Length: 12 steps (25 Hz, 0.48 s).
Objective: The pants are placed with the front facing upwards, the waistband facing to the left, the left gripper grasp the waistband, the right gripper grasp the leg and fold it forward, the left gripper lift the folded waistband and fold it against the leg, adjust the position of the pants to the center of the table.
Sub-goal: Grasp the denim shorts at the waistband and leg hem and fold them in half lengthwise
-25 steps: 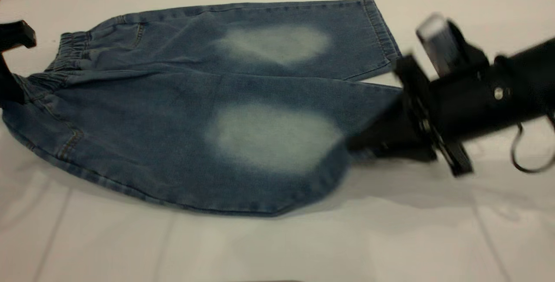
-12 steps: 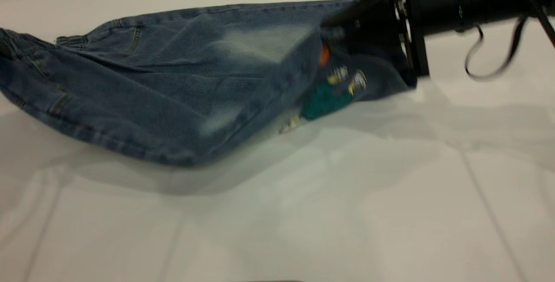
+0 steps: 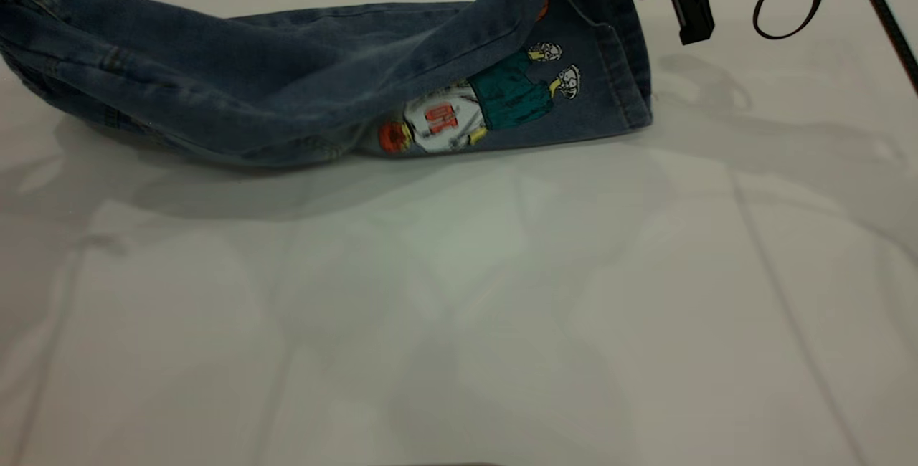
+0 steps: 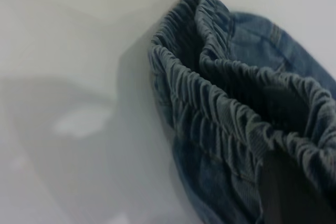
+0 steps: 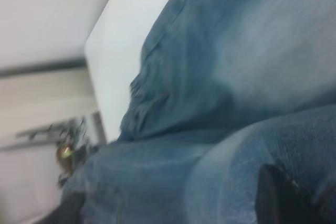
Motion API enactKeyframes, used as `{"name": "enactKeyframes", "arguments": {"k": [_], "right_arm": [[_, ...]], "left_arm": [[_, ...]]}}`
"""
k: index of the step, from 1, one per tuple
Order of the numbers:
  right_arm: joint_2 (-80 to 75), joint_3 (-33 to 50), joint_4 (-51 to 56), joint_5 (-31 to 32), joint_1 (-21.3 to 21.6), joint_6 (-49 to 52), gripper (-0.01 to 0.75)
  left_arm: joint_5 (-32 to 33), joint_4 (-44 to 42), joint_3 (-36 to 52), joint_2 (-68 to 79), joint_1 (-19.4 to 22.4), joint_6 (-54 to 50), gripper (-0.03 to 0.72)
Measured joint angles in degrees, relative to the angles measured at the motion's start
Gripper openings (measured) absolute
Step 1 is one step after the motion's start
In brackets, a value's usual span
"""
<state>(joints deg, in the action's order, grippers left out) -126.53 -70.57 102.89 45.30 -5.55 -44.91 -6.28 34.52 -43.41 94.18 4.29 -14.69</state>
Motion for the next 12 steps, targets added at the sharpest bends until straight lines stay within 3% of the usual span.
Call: {"name": "enactKeyframes", "arguments": {"k": [12], "right_arm": [[-8.3,-8.7,0.0,-4.5,0.0,9.9,0.029]], "left_arm": [[-2.4,3.2,-8.6,12.9,0.0,-12.5,0.062]]}}
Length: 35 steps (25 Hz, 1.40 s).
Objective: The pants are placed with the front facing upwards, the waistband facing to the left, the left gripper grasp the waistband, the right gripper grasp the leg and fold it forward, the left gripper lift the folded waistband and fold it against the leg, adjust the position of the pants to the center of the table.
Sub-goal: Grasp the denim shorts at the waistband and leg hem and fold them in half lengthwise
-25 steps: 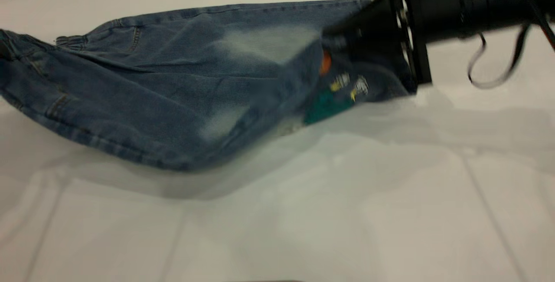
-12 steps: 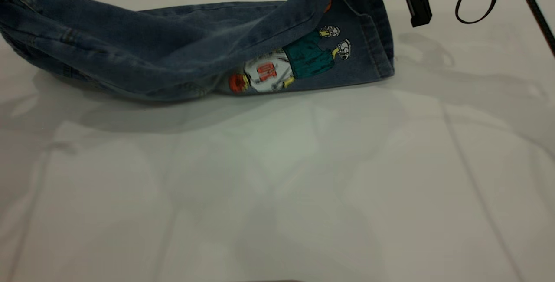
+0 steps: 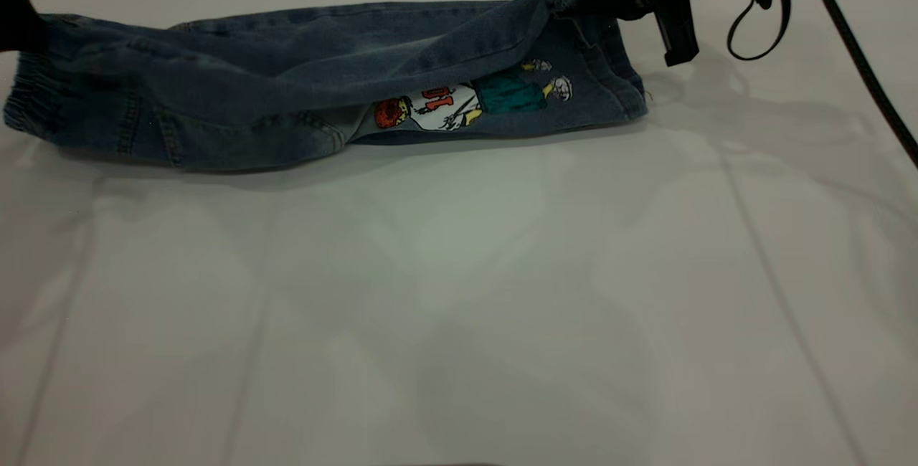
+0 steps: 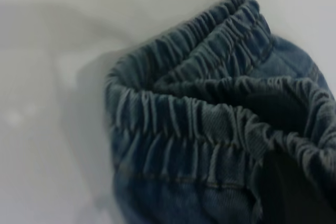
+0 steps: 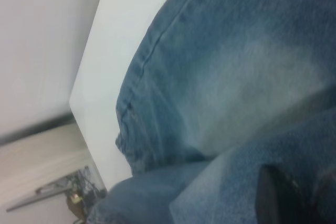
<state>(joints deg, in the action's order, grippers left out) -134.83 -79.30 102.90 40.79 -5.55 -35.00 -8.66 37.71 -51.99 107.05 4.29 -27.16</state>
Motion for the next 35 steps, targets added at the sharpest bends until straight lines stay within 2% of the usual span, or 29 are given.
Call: {"name": "enactKeyframes", "arguments": {"k": [8,17,25,29,35], "right_arm": [[-4.0,-5.4,0.0,-1.5,0.5,5.3,0.034],[-4.5,-6.3,0.1,-7.8,0.8,7.4,0.039],[-4.5,-6.4,0.2,-9.1,0.9,7.4,0.063],[-4.5,-8.0,0.2,-9.1,0.9,5.1,0.115],[-4.5,-9.7,0.3,-8.3,0.9,1.5,0.279]], "left_arm": [[-1.4,0.0,-6.8,8.5,0.0,-6.0,0.062],[-4.7,-0.3,-8.5,14.8,-0.1,-10.2,0.067],[-9.3,-15.5,-9.0,15.1,-0.1,-9.9,0.087],[-10.1,-18.4,-9.0,15.1,-0.1,-9.9,0.153],[-12.2,-26.1,-9.1,15.1,-0.1,-9.9,0.363]]}}
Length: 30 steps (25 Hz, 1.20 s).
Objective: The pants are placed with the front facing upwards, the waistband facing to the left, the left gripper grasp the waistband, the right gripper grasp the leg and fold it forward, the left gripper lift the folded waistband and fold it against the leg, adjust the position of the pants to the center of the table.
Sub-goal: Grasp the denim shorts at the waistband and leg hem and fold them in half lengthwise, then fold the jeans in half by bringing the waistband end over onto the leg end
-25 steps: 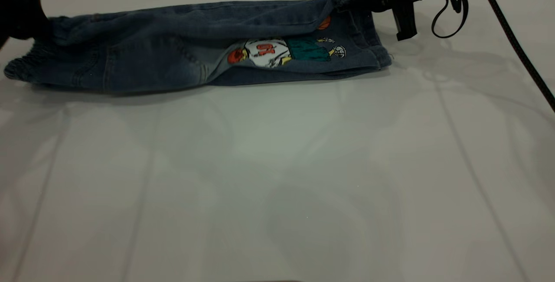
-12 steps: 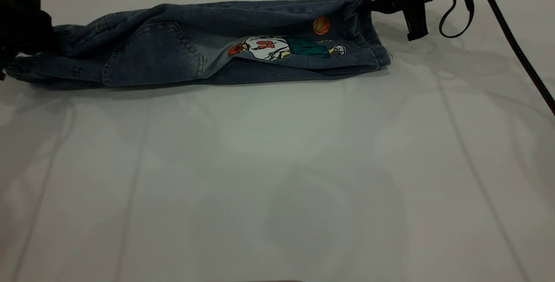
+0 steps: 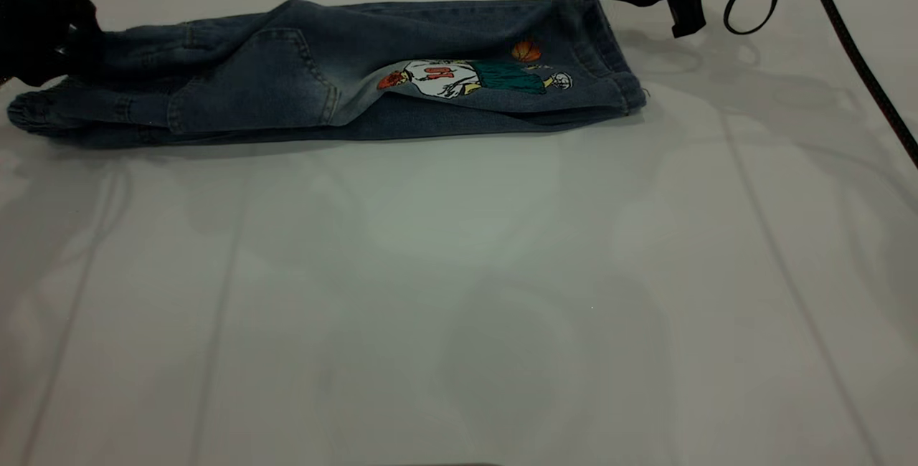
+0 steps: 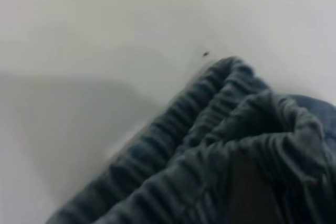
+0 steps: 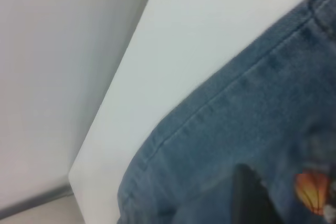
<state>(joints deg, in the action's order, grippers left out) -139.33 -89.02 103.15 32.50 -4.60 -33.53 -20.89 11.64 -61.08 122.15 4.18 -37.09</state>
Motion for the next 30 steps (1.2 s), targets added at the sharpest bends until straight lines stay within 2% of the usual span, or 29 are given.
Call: {"name": "enactKeyframes", "arguments": {"k": [2,5,11,16,22,27,30], "right_arm": [[0.0,0.0,0.0,0.3,0.0,-0.1,0.335],[0.0,0.0,0.0,2.7,0.0,-1.2,0.400],[0.0,-0.5,-0.2,11.2,0.0,-9.1,0.423],[0.0,-1.1,-0.4,17.5,0.0,-13.6,0.423],[0.0,-1.1,-1.8,25.1,0.0,-15.2,0.423],[0.0,-1.1,-2.3,27.6,0.0,-15.4,0.423],[0.0,-1.1,-4.2,28.5,0.0,-15.7,0.423]], "left_arm": [[-1.0,-3.4,0.0,0.0,0.0,0.2,0.437],[-1.3,-8.8,0.0,-0.1,0.1,0.4,0.510],[2.0,-18.4,0.0,-3.7,1.4,7.8,0.533],[11.9,-19.4,0.0,-7.6,1.6,14.3,0.533],[26.6,-19.5,0.0,-9.6,2.1,16.2,0.533],[30.9,-17.3,-0.6,-9.6,6.0,16.6,0.533],[36.5,-13.9,-3.0,-9.6,9.2,18.6,0.533]]}}
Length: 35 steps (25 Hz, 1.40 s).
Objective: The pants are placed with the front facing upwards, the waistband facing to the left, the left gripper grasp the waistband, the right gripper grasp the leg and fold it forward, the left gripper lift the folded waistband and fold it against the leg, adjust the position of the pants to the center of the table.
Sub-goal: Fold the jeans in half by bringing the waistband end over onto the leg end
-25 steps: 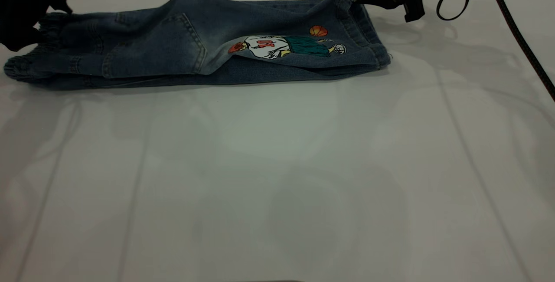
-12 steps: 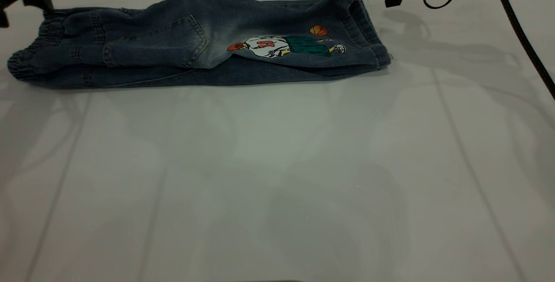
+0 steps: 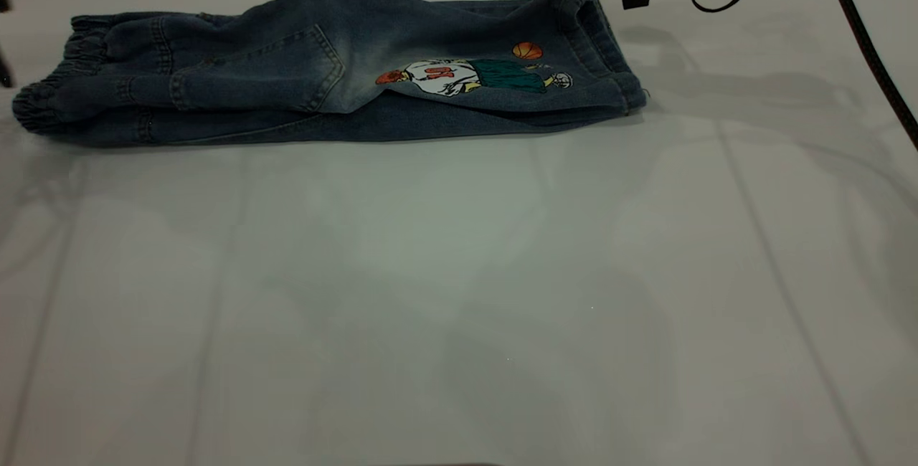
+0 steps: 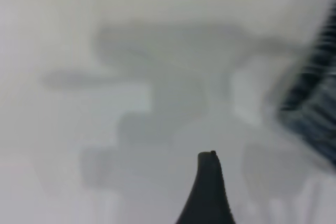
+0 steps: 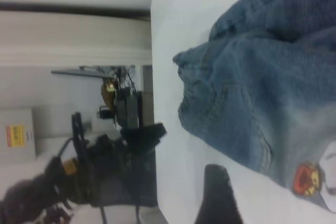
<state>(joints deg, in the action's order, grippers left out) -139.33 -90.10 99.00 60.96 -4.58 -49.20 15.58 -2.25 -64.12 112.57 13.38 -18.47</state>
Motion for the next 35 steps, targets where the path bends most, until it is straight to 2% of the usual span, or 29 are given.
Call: {"name": "enactKeyframes", "arguments": {"k": [3,6,10,17,20,30,35], "right_arm": [[0.0,0.0,-1.3,0.2,0.0,0.0,0.423],[0.0,0.0,-1.7,0.3,-0.1,-0.5,0.423],[0.0,0.0,-1.9,0.5,-0.1,-1.0,0.423],[0.0,0.0,-2.4,0.9,-0.1,-2.1,0.423],[0.0,0.0,-2.6,0.9,-0.1,-2.2,0.423],[0.0,0.0,-2.7,0.9,-0.1,-2.3,0.423],[0.0,0.0,-2.7,0.8,-0.1,-2.4,0.423]], "left_arm": [[7.1,5.0,-3.4,0.0,1.7,6.7,0.533],[12.8,14.0,-6.2,0.0,1.7,16.9,0.533],[15.6,27.7,-7.3,0.0,2.8,28.8,0.533],[19.9,48.6,-7.3,3.1,9.9,42.2,0.533],[20.1,50.3,-7.3,4.1,11.3,43.2,0.533],[20.5,53.9,-7.5,10.2,11.3,43.1,0.533],[17.9,55.7,-7.5,11.1,10.7,44.2,0.533]]}}
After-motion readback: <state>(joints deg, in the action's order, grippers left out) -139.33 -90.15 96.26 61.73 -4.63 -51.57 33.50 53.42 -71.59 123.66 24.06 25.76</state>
